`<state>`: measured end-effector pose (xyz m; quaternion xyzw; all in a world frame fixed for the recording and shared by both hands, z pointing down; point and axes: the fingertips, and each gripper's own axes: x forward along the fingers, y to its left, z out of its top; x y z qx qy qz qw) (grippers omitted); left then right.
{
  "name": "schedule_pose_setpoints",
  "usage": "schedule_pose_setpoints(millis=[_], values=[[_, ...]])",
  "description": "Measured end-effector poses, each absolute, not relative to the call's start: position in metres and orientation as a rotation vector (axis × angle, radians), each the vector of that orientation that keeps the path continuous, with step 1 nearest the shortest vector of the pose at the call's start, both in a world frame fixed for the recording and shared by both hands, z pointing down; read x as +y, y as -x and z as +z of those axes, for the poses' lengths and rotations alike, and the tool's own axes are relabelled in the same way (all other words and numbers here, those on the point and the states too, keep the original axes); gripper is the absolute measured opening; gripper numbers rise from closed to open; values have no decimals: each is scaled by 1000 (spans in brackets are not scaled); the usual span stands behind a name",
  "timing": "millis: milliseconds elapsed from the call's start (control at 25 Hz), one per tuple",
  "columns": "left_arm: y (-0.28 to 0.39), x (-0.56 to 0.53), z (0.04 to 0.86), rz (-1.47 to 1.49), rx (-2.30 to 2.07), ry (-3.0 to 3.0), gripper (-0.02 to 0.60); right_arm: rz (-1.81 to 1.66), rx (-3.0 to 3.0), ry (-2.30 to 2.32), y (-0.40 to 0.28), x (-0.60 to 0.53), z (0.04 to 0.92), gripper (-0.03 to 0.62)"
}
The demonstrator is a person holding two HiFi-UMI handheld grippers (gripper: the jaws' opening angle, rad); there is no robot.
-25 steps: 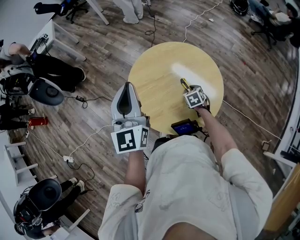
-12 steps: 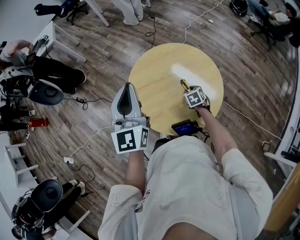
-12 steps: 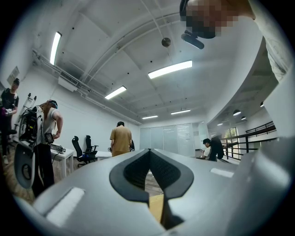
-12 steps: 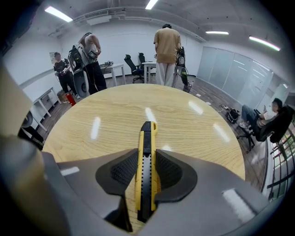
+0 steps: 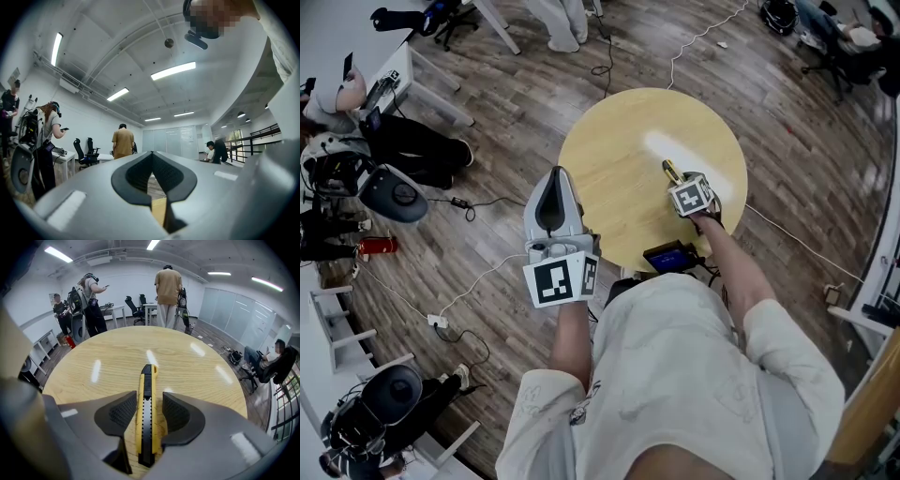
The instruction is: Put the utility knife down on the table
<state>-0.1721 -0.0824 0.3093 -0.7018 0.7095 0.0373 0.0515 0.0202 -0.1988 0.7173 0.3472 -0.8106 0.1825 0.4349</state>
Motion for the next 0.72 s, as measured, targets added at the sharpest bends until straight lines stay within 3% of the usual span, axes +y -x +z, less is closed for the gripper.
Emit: schedule_pose_setpoints(millis=[720], values=[[173,-86,315,126,2160,2141,20,420,-2158,-943,-6,-214,678,183]])
